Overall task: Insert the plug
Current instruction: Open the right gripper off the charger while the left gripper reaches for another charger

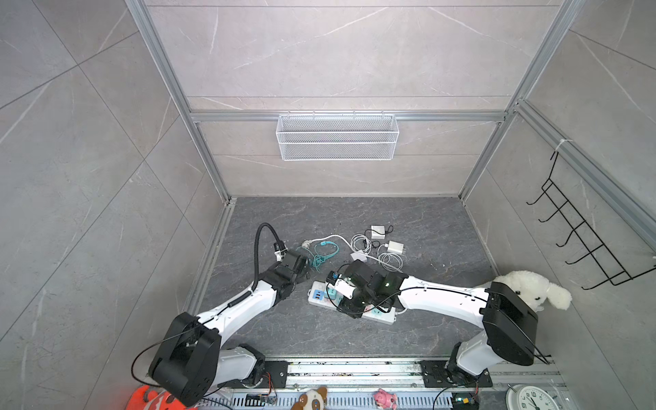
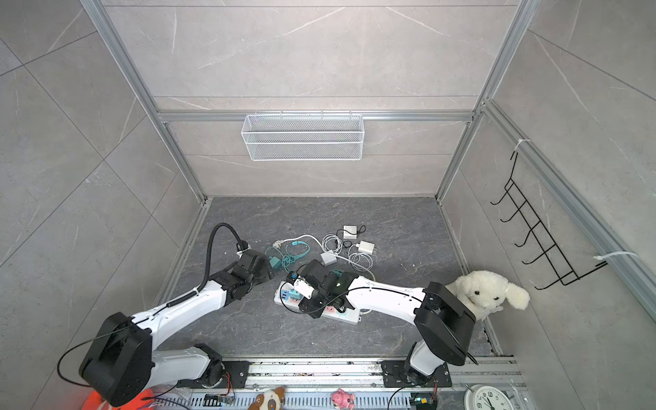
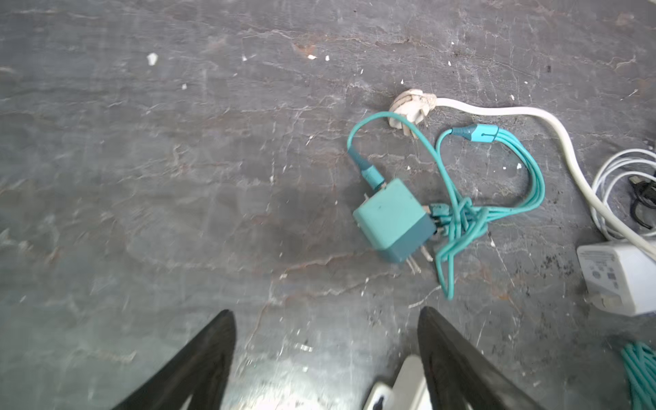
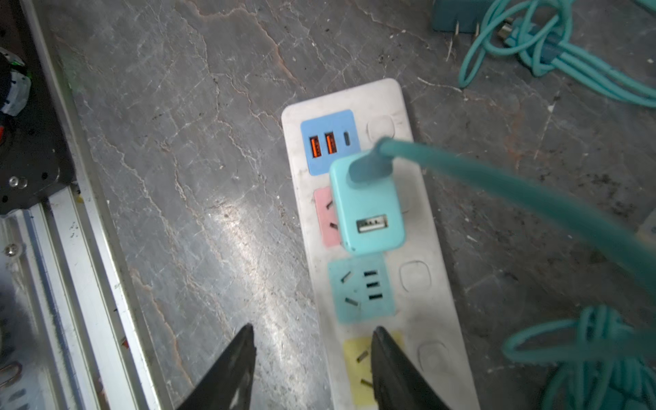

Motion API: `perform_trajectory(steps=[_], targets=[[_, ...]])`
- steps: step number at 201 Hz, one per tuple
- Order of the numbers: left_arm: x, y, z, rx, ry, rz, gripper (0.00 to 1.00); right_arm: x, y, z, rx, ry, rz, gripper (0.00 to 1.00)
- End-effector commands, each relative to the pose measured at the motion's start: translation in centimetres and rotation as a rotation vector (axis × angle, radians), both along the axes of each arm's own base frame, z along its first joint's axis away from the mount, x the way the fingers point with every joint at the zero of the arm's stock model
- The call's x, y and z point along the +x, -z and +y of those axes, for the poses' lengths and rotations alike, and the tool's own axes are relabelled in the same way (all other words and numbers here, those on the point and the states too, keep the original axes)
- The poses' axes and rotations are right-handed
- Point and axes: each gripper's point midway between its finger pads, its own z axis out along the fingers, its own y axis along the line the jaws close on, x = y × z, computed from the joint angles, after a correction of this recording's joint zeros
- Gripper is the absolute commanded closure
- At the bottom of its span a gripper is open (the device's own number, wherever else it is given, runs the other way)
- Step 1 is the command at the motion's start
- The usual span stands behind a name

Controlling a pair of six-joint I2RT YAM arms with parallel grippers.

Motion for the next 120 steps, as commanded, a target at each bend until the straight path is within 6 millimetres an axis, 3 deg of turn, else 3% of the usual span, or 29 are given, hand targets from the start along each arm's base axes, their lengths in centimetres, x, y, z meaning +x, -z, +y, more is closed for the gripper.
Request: perform_trajectory(steps=[1, 38, 120], targets=[[2.3, -0.5, -1.4, -0.080, -0.019, -0.008, 0.22, -1.2, -0.5, -0.8, 0.017, 0.013, 0.024, 0.46], [3.9, 0.5, -2.7, -0.108, -0.051, 0.044, 0.25, -1.0, -0.3, -1.6, 0.007, 0.023, -0.001, 0.46], [6.5, 5.0, -3.1, -0.140, -0.137, 0.142, 0.28, -0.2, -1.1, -2.1, 0.041, 0.038, -0.051, 0.47]])
